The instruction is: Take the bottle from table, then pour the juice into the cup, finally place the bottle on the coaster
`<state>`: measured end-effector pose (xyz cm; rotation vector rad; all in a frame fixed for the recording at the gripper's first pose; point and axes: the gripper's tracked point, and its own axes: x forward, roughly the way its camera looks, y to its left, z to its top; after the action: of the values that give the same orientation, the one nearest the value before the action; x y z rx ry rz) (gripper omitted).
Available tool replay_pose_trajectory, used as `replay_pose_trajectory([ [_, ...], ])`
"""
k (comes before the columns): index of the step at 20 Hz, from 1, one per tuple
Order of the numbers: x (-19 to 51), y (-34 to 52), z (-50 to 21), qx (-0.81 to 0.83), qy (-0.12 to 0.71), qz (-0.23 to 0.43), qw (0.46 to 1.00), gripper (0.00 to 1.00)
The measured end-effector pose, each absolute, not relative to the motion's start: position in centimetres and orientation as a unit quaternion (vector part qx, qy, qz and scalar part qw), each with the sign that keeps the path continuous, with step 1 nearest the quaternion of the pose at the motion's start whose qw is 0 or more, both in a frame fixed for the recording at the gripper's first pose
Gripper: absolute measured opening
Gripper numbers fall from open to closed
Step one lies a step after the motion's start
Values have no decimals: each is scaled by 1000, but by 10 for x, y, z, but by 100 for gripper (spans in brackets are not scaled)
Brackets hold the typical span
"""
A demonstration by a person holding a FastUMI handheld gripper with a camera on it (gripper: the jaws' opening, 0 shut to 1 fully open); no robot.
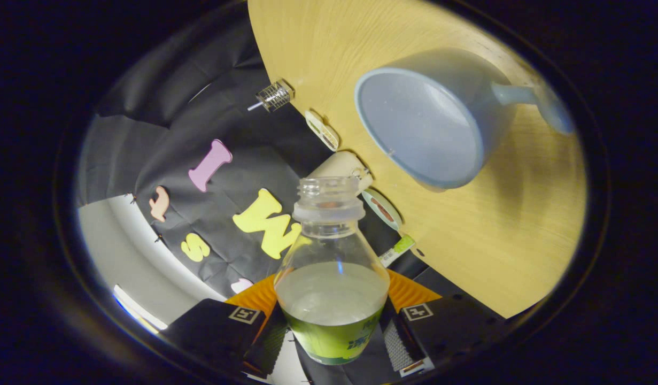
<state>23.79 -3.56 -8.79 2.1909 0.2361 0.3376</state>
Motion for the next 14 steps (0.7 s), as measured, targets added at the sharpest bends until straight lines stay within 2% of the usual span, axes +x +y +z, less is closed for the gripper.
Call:
replay_pose_trajectory([
  [3, 231, -39, -61, 879, 84, 144, 446, 81],
  [8, 226, -42, -16, 892, 77, 156, 418, 81],
  [14, 222, -35, 10, 877, 71, 163, 447, 81],
])
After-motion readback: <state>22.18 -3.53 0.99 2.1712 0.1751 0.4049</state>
